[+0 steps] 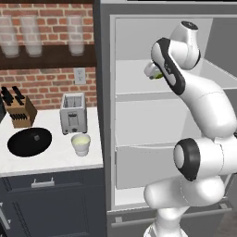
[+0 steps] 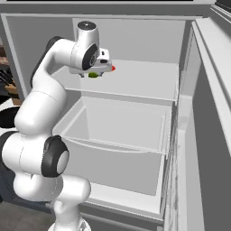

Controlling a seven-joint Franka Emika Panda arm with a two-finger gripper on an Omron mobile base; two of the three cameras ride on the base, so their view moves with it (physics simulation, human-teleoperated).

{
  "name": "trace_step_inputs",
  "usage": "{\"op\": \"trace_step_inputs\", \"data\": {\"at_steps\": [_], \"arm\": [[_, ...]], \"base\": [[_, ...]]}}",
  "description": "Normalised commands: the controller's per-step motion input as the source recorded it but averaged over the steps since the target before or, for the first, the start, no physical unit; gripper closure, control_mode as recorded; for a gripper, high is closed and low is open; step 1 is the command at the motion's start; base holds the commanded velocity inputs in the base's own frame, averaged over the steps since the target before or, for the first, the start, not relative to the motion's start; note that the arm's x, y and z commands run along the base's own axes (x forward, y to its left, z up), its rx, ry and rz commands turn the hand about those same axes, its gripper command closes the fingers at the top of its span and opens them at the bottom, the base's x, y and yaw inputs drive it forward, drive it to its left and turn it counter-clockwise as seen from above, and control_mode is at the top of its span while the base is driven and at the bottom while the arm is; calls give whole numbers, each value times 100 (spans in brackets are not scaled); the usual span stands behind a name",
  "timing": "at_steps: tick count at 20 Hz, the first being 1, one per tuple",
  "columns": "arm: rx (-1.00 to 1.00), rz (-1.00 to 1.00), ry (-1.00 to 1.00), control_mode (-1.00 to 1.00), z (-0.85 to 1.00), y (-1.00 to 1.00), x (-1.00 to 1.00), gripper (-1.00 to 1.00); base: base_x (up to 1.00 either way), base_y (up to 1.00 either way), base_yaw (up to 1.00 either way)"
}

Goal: Grab a lemon wedge from the fridge and one ice cube from the ice bowl, and put them in the glass of lemonade.

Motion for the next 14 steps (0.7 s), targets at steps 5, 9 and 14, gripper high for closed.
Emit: {"op": "trace_step_inputs", "data": {"at_steps": [5,9,14], "arm": [[0,0,2,-100,-1,0,-3,100],[0,0,1,-100,0,0,-12,100],[0,0,0,-100,0,0,-28,100]], "base": [[0,0,0],[0,0,0],[0,0,0]]}}
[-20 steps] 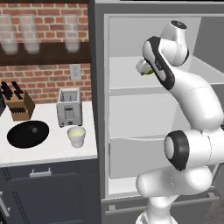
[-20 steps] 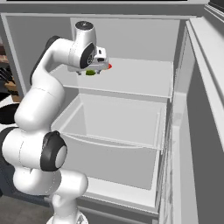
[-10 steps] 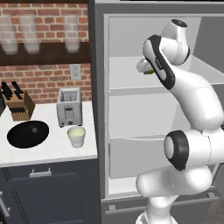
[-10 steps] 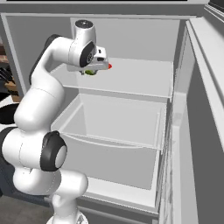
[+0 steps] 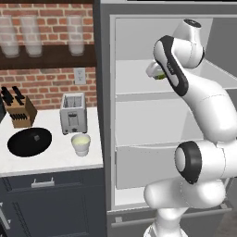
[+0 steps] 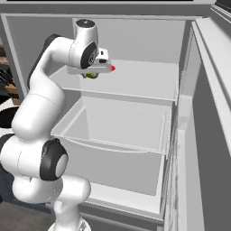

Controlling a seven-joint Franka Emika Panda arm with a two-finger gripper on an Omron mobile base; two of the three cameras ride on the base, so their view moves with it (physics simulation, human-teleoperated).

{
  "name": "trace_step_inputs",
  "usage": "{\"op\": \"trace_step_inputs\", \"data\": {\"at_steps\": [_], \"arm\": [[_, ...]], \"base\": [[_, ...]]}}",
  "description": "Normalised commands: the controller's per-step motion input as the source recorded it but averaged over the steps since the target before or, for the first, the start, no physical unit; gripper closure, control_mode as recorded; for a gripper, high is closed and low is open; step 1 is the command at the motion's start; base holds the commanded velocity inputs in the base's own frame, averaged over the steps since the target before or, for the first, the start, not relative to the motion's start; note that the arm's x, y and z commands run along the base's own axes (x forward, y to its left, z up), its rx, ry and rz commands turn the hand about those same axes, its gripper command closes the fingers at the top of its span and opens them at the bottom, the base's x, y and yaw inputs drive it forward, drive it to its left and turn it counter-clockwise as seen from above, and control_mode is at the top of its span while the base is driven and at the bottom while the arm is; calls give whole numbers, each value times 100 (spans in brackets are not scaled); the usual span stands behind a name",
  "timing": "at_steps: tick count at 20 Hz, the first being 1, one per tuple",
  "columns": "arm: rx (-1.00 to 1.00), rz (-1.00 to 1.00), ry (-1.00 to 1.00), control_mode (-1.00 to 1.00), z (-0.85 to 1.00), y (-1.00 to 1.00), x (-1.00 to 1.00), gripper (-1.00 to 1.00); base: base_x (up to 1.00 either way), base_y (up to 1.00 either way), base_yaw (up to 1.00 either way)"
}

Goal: Grab a lemon wedge from the fridge and one ice cube from the ice bowl, and put them in the glass of lemonade.

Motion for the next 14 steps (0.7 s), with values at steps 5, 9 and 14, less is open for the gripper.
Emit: {"op": "trace_step_inputs", "data": {"at_steps": [5,9,14], "arm": [[0,0,-3,-100,0,0,-75,100],[0,0,-12,-100,0,0,-100,100],[0,0,-16,-100,0,0,-100,100]], "base": [[0,0,0],[0,0,0],[0,0,0]]}}
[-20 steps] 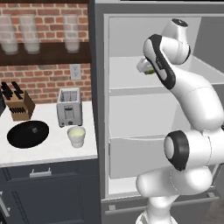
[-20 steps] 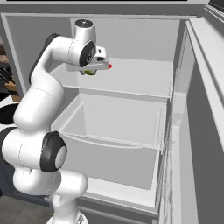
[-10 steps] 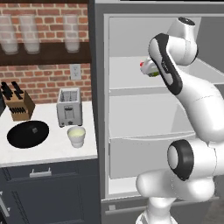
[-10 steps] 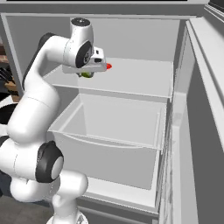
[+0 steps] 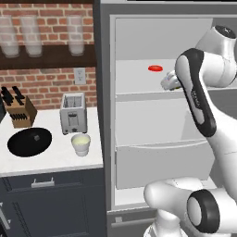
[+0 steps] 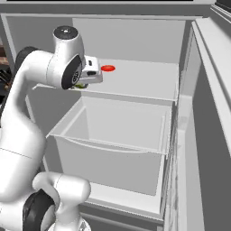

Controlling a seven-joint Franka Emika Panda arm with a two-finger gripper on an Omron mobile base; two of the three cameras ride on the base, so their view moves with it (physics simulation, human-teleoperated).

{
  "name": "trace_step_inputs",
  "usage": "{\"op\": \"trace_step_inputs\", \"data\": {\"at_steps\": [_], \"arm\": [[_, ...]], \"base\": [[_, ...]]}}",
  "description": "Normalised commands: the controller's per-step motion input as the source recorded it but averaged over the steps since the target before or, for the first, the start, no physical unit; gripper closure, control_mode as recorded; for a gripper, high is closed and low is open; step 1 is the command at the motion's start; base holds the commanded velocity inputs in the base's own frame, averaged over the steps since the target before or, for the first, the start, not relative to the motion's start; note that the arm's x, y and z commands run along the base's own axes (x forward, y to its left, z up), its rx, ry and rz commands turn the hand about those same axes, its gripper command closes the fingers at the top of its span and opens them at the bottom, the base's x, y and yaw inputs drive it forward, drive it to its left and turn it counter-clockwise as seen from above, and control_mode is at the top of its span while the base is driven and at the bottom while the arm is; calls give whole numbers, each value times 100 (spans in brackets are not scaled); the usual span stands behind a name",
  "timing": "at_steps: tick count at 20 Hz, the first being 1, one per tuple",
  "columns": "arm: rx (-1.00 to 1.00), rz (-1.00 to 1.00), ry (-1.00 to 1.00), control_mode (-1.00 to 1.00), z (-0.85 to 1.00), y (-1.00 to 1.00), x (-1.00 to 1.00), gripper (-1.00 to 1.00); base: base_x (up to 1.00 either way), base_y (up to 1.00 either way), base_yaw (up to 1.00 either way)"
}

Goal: Grab a lemon wedge from the fridge and one ice cube from the ice bowl, and put them in the glass of lemonade.

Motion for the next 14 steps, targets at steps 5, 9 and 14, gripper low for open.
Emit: {"op": "trace_step_inputs", "data": {"at_steps": [5,9,14], "arm": [[0,0,-7,-100,0,0,-100,100],[0,0,1,-100,0,0,-100,100],[0,0,13,-100,-6,0,-92,100]], "base": [[0,0,0],[0,0,0],[0,0,0]]}}
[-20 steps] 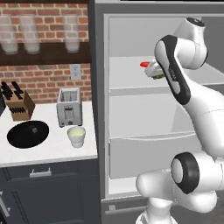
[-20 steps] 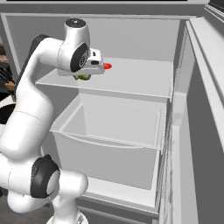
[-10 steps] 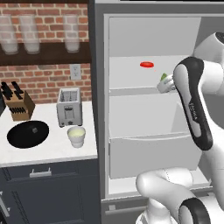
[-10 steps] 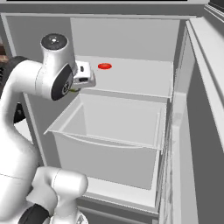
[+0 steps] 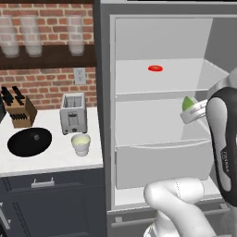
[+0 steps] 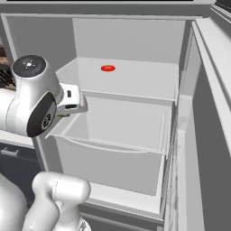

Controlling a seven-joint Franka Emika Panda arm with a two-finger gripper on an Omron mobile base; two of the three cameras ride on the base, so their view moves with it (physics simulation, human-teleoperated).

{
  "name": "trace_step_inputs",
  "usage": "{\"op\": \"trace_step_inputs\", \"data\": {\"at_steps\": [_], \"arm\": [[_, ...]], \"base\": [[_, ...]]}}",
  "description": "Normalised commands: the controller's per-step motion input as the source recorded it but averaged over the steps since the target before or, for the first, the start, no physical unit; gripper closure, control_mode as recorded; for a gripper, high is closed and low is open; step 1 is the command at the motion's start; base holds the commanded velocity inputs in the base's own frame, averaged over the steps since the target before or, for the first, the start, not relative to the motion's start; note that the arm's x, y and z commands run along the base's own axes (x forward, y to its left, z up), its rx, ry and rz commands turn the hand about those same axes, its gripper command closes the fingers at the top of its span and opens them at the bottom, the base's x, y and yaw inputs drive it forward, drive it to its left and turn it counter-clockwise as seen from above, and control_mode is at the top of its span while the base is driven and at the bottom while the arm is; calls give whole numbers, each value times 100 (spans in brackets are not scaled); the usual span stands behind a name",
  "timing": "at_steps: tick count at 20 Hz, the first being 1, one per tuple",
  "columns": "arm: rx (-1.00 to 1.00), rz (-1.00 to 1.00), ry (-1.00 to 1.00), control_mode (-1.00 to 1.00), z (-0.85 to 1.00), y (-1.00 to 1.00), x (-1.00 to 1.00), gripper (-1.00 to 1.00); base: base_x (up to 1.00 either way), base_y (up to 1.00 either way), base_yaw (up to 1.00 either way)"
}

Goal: Grab a lemon wedge from the fridge and one ice cube from the ice bowl, and put them in the glass of lemonade.

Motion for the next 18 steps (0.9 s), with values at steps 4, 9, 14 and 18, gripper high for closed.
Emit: {"op": "trace_step_inputs", "data": {"at_steps": [4,9,14,18], "arm": [[0,0,10,-100,-1,1,-55,100],[0,0,1,-100,0,0,-52,100],[0,0,0,100,0,6,-41,100],[0,0,0,100,0,0,0,100]], "base": [[0,0,0],[0,0,0],[-12,7,0],[-51,81,0]]}}
